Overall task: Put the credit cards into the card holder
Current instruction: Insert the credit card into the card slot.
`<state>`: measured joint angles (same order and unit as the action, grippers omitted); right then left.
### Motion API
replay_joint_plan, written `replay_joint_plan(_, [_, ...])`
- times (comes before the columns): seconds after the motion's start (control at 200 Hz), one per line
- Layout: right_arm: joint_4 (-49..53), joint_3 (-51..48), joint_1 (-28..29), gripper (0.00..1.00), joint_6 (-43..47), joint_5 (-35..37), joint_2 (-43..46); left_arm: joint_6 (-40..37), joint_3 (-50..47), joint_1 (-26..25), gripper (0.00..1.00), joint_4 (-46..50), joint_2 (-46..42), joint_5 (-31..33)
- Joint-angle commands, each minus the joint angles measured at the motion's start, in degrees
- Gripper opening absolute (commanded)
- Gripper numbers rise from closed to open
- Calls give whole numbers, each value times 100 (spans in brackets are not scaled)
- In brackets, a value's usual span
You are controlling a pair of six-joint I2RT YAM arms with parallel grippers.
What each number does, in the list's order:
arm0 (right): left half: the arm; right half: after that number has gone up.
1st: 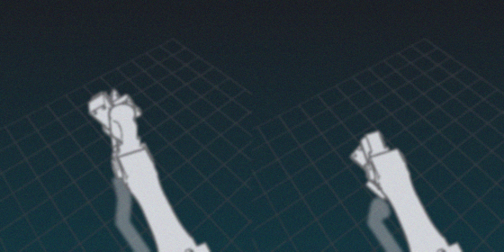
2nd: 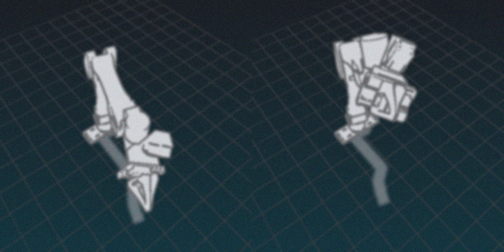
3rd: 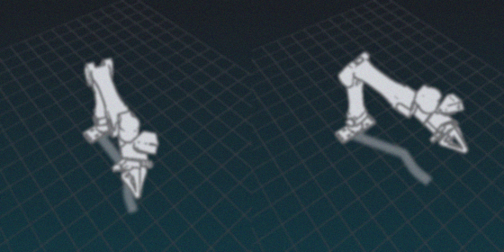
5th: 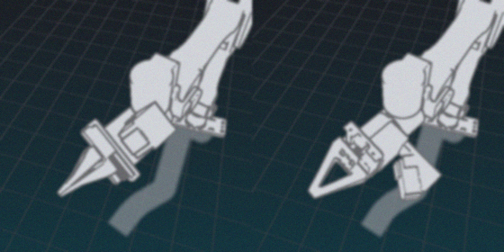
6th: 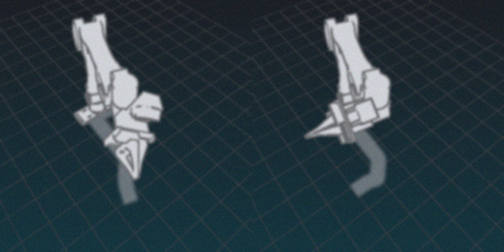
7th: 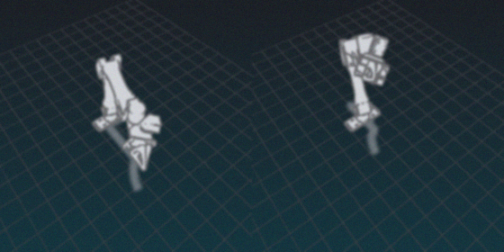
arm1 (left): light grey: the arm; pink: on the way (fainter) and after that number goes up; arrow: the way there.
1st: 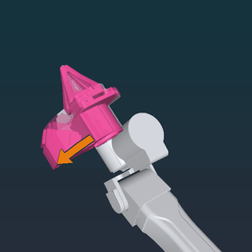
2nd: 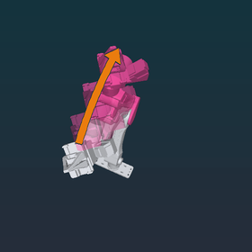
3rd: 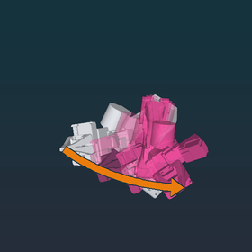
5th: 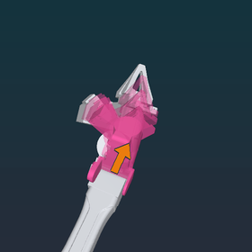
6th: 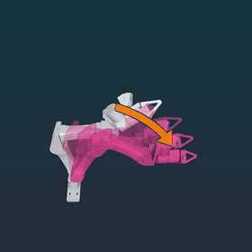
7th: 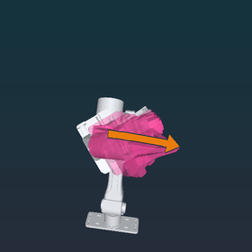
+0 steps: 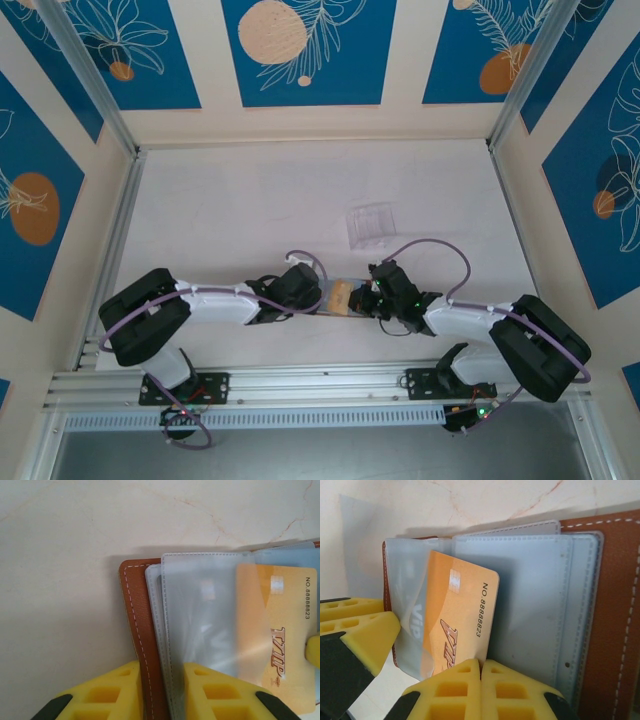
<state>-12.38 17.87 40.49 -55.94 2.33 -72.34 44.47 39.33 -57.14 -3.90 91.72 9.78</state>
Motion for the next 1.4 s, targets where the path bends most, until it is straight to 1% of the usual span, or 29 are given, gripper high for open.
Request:
replay_joint_plan(0.0, [469, 132, 64, 0, 220, -196, -111, -114, -168, -139, 24, 820, 382, -204])
replay_joint_plan(0.165, [397, 340, 60, 0, 287, -288, -344, -105, -178, -139, 24, 812, 360, -205])
replay_joint_plan(0.455, [-114, 609, 99, 0, 238, -538, -993, -92, -198, -166, 25, 794, 291, -196])
replay_joint_plan(0.585, [-115, 784, 99, 0, 366, -583, -1231, -96, -204, -174, 26, 829, 233, -174])
replay_joint_plan(0.72, [-89, 852, 32, 0, 479, -736, -1423, -105, -190, -174, 30, 1018, 39, -55])
replay_joint_plan(0.78, [-78, 817, 3, 0, 494, -761, -1424, -92, -226, -159, 35, 1126, -146, 29])
replay_joint_plan(0.91, [91, 853, -32, 0, 553, -804, -1397, -61, -402, 61, 39, 1177, -638, -91])
replay_joint_plan(0.995, [236, 954, -51, 0, 638, -885, -1408, -125, -461, 191, 39, 1255, -916, -100])
replay_joint_plan(1.1, [459, 1109, -75, 0, 738, -922, -1434, -219, -444, 306, 38, 1370, -1041, -99])
replay_joint_plan(1.165, [522, 1176, -94, 0, 798, -991, -1462, -243, -473, 360, 35, 1345, -1069, -122])
replay_joint_plan(1.396, [691, 1432, -111, 0, 980, -1276, -1677, -359, -317, 403, 27, 1111, -554, -357])
